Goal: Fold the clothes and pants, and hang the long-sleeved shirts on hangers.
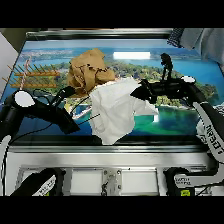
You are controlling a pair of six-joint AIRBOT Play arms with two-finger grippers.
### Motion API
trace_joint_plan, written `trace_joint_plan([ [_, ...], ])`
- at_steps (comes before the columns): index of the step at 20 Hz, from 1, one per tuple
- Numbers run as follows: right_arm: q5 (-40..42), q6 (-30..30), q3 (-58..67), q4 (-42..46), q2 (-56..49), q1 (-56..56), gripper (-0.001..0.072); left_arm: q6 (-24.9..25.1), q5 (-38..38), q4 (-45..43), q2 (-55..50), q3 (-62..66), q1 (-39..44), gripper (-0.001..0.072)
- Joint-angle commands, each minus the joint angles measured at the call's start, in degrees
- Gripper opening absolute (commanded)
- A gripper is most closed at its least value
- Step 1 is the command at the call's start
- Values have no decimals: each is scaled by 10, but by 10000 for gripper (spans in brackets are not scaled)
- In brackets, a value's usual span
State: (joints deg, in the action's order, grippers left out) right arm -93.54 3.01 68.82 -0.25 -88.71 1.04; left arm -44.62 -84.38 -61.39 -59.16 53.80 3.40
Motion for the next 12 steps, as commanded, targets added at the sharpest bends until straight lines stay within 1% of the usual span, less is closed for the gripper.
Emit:
trace_joint_plan([
  [1,6,0,0,0,0,0,10,-4,1,-1,0,0,-2,696],
  [3,10,0,0,0,0,0,10,-4,1,0,0,0,-18,696],
  [7,18,0,0,0,0,0,10,-3,-3,6,8,0,-79,696],
  [10,21,0,0,0,0,0,10,3,22,45,38,0,-123,697],
  [12,21,0,0,0,0,0,10,1,47,45,64,0,-156,697],
])
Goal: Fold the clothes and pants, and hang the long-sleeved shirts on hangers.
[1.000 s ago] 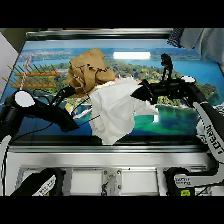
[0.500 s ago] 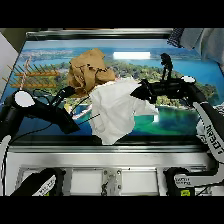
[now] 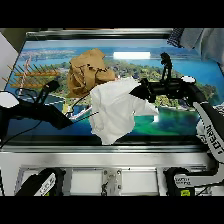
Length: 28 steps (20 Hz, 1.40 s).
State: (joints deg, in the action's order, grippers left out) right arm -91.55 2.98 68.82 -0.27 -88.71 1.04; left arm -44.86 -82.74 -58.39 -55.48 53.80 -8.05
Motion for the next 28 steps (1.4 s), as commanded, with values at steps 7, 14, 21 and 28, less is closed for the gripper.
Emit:
trace_joint_plan([
  [7,4,0,0,-49,23,-10,10,-195,88,14,125,0,-128,696],
  [14,28,0,-1,-45,102,-43,10,-382,182,-15,168,-50,74,662],
  [21,82,7,-130,-45,235,-132,10,-548,342,-80,143,-105,277,658],
  [28,89,7,-179,-45,276,-154,10,-563,345,-81,27,-4,330,658],
])
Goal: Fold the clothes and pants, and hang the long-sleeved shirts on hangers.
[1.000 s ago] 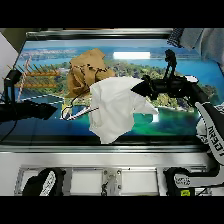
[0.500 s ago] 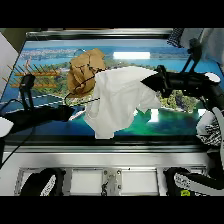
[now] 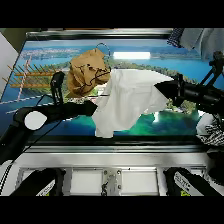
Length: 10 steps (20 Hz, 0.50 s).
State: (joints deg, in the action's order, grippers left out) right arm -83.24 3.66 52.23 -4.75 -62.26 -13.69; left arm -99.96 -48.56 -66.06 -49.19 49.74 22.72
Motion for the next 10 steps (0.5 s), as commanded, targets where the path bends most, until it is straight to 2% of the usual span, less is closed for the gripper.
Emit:
trace_joint_plan([
  [1,5,0,-13,0,12,-7,10,-12,-10,-4,-46,44,25,658],
  [4,5,0,-13,0,12,-7,11,-12,-36,-4,-75,45,25,658],
  [9,5,0,-13,0,12,-7,11,-12,-22,-4,-119,45,25,655],
  [10,5,0,-13,0,12,-7,11,-11,-22,-5,-126,45,25,516],
])
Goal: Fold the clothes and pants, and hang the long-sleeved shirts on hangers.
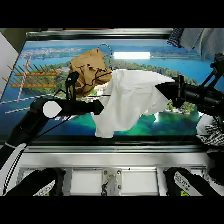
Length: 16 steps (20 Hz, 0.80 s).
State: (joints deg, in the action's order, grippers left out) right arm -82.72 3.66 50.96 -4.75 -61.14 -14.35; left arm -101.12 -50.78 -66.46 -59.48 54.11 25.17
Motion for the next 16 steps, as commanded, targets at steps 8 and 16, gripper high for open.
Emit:
trace_joint_plan([
  [8,-20,2,0,-38,6,1,10,28,-9,0,11,2,-104,17],
  [16,-52,11,0,-90,8,9,10,43,-31,2,7,2,-141,17],
])
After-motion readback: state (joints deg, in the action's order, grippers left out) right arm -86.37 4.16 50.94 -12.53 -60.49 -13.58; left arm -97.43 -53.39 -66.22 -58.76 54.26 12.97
